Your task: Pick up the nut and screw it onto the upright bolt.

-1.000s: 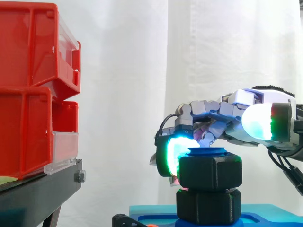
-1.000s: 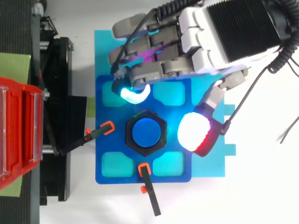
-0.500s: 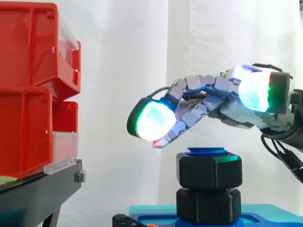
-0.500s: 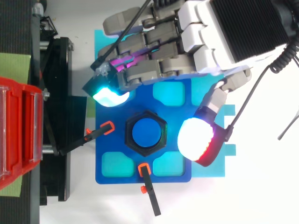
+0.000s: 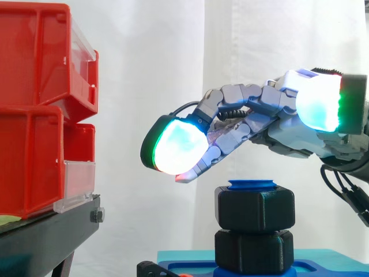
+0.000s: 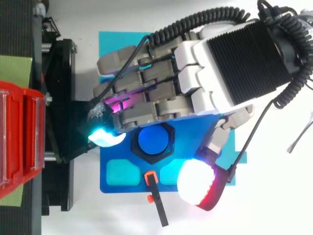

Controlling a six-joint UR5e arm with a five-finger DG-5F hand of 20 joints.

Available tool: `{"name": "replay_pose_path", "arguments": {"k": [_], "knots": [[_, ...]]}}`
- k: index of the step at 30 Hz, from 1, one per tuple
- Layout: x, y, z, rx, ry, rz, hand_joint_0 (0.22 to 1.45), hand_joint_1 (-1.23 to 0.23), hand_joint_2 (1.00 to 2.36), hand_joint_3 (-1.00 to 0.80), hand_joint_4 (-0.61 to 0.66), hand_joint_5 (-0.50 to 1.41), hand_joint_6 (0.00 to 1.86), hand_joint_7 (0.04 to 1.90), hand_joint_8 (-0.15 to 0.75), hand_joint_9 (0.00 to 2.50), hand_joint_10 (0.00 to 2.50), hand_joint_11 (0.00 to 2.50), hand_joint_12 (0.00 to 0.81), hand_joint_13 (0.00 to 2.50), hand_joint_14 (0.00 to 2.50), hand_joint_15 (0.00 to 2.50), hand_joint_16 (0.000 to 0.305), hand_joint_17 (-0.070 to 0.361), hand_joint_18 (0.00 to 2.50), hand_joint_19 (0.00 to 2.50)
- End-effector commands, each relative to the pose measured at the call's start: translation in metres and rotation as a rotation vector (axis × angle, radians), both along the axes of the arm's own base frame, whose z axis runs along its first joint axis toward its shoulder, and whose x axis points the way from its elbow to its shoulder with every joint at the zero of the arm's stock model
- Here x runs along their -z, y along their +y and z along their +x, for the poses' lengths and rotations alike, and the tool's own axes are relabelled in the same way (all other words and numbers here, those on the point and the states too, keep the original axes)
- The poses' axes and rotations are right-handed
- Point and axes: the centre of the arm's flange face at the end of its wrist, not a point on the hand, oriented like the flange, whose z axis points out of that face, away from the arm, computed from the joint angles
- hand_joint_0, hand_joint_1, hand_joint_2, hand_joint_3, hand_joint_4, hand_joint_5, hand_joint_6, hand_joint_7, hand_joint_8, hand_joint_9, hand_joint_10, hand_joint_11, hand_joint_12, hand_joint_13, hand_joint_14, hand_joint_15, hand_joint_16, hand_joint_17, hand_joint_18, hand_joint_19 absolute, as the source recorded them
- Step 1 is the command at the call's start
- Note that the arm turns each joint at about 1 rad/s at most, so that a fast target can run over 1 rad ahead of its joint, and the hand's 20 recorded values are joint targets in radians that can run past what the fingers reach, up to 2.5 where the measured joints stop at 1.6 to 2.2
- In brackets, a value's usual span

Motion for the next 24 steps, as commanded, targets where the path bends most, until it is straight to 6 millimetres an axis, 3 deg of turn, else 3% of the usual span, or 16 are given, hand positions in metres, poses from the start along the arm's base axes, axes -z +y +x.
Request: {"name": "replay_pose_path", "arguments": {"k": [1,7,12,24], "knots": [[0.001,0.003,0.0,0.002,0.01,0.003,0.49,-0.1,1.0,-0.5,0.21,-0.1,0.5,0.71,0.221,0.77,0.0,0.0,0.237,0.58,0.0,0.0,0.029,0.065,0.33,0.03],[0.003,0.003,0.0,0.002,0.011,0.003,0.49,-0.1,1.0,-0.5,0.22,-0.09,0.5,0.72,0.224,0.77,0.0,0.0,0.239,0.59,0.0,0.0,0.029,0.065,0.33,0.03],[0.03,0.0,0.005,0.004,0.024,0.009,0.49,-0.1,1.0,-0.5,0.22,-0.09,0.5,0.75,0.231,0.78,0.0,0.0,0.24,0.6,0.0,0.0,0.029,0.065,0.34,0.04],[0.029,0.0,0.005,0.001,0.016,0.018,0.49,-0.11,1.0,-0.5,0.26,-0.08,0.5,0.93,0.237,0.79,0.0,0.0,0.24,0.62,0.0,0.0,0.029,0.064,0.36,0.04]]}}
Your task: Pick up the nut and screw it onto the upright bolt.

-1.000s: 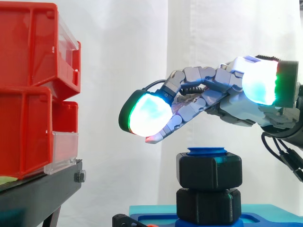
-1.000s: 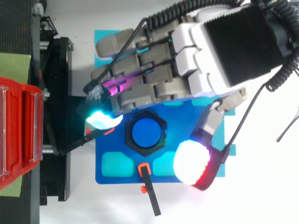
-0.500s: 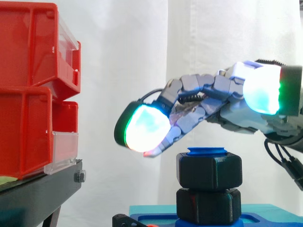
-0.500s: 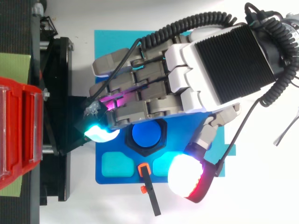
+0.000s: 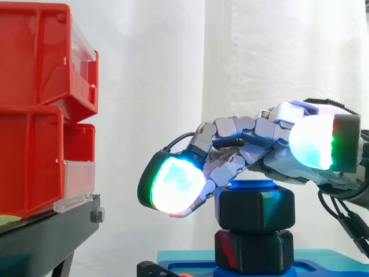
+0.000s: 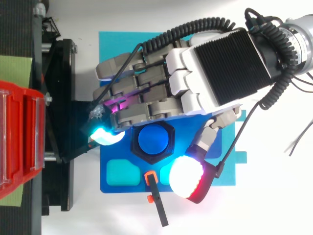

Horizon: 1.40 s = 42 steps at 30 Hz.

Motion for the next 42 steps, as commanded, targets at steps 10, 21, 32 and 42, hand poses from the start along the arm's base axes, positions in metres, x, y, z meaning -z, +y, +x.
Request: {"name": "replay_pose_path", "arguments": {"k": [10,21,32,42], "knots": [[0.003,-0.001,-0.001,0.002,0.015,0.0,0.5,-0.12,1.0,-0.5,0.27,-0.05,0.5,1.13,0.245,0.8,0.0,0.0,0.239,0.62,0.0,0.0,0.028,0.063,0.36,0.04],[0.006,-0.012,-0.005,0.013,0.03,-0.002,0.5,-0.13,1.0,-0.5,0.23,-0.04,0.5,1.34,0.253,0.82,0.0,0.0,0.237,0.64,0.0,0.0,0.027,0.061,0.39,0.05],[0.01,-0.027,-0.01,0.028,0.035,-0.004,0.51,-0.14,1.0,-0.5,0.19,-0.02,0.5,1.53,0.261,0.85,0.0,0.0,0.232,0.66,0.0,0.0,0.027,0.06,0.41,0.06],[0.008,-0.045,-0.012,0.042,0.012,-0.007,0.51,-0.06,1.0,-0.5,0.18,-0.01,0.51,1.57,0.261,0.88,0.0,0.0,0.231,0.67,0.0,0.0,0.026,0.059,0.43,0.08]]}}
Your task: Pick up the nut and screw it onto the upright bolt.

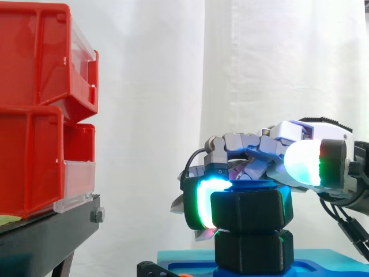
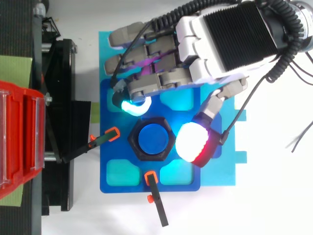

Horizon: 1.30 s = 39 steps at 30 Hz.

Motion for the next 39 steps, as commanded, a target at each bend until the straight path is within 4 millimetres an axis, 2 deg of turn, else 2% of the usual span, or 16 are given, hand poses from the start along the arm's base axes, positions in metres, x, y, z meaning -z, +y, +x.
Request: {"name": "replay_pose_path", "arguments": {"k": [1,3,5,8,14,19,20,24,36,39], "knots": [[-0.003,-0.009,-0.001,0.003,-0.016,-0.004,0.51,-0.06,1.0,-0.5,0.19,-0.01,0.5,1.54,0.261,0.88,0.0,0.0,0.231,0.67,0.0,0.0,0.027,0.06,0.43,0.09],[-0.004,-0.011,-0.001,-0.003,-0.025,-0.008,0.5,-0.05,1.0,-0.5,0.21,-0.03,0.5,1.42,0.259,0.87,0.0,0.0,0.233,0.67,0.0,0.0,0.027,0.061,0.43,0.08],[-0.004,-0.011,-0.001,-0.007,-0.031,-0.01,0.5,-0.05,1.0,-0.5,0.26,-0.04,0.5,1.19,0.251,0.86,0.0,0.0,0.234,0.67,0.0,0.0,0.028,0.062,0.43,0.08],[-0.006,-0.005,0.001,-0.017,-0.056,-0.013,0.5,-0.05,1.0,-0.5,0.24,-0.07,0.5,0.89,0.231,0.82,0.0,0.0,0.228,0.63,0.0,0.0,0.028,0.063,0.39,0.06],[-0.019,0.007,0.01,-0.035,-0.101,-0.015,0.5,-0.04,1.0,-0.5,0.21,-0.1,0.5,0.72,0.215,0.77,0.0,0.0,0.223,0.57,0.0,0.0,0.028,0.062,0.32,0.01],[-0.019,0.021,0.012,-0.047,-0.099,-0.013,0.49,-0.04,1.0,-0.5,0.2,-0.1,0.5,0.7,0.209,0.74,0.0,0.0,0.23,0.53,0.0,0.0,0.028,0.062,0.27,0.0],[-0.018,0.028,0.013,-0.05,-0.09,-0.01,0.49,-0.04,1.0,-0.5,0.2,-0.1,0.5,0.7,0.207,0.73,0.0,0.0,0.231,0.53,0.0,0.0,0.028,0.062,0.26,0.0],[-0.016,0.041,0.016,-0.036,-0.074,0.006,0.49,-0.04,1.0,-0.5,0.21,-0.09,0.5,0.77,0.211,0.72,0.0,0.0,0.238,0.52,0.0,0.0,0.028,0.063,0.25,0.0],[-0.013,0.047,0.015,-0.033,-0.047,0.01,0.49,-0.05,1.0,-0.5,0.24,-0.07,0.5,0.93,0.227,0.72,0.0,0.0,0.25,0.51,0.0,0.0,0.028,0.063,0.23,0.0],[-0.011,0.047,0.014,-0.034,-0.033,0.008,0.49,-0.06,1.0,-0.5,0.26,-0.06,0.5,1.03,0.233,0.74,0.0,0.0,0.252,0.52,0.0,0.0,0.028,0.063,0.23,0.0]]}}
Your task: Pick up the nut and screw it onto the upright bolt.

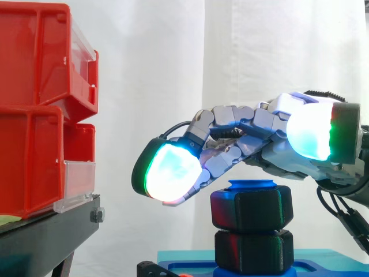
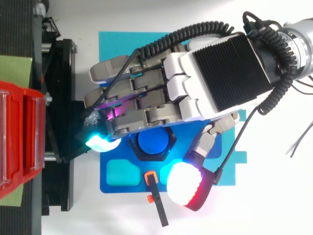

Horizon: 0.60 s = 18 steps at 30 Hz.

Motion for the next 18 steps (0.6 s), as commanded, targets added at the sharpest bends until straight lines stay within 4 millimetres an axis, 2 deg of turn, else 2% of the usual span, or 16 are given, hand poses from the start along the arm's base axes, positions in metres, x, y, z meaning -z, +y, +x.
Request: {"name": "replay_pose_path", "arguments": {"k": [1,10,18], "knots": [[0.002,0.001,-0.001,0.001,0.016,-0.003,0.49,-0.06,1.0,-0.5,0.26,-0.06,0.5,1.06,0.234,0.75,0.0,0.0,0.253,0.52,0.0,0.0,0.028,0.064,0.24,0.0],[0.005,-0.007,-0.003,0.02,0.039,-0.008,0.49,-0.07,1.0,-0.5,0.25,-0.05,0.5,1.14,0.238,0.77,0.0,0.0,0.255,0.54,0.0,0.0,0.028,0.063,0.25,0.0],[0.007,-0.013,-0.005,0.025,0.052,-0.009,0.5,-0.08,1.0,-0.5,0.22,-0.04,0.5,1.32,0.242,0.78,0.0,0.0,0.253,0.55,0.0,0.0,0.028,0.063,0.27,0.02]]}}
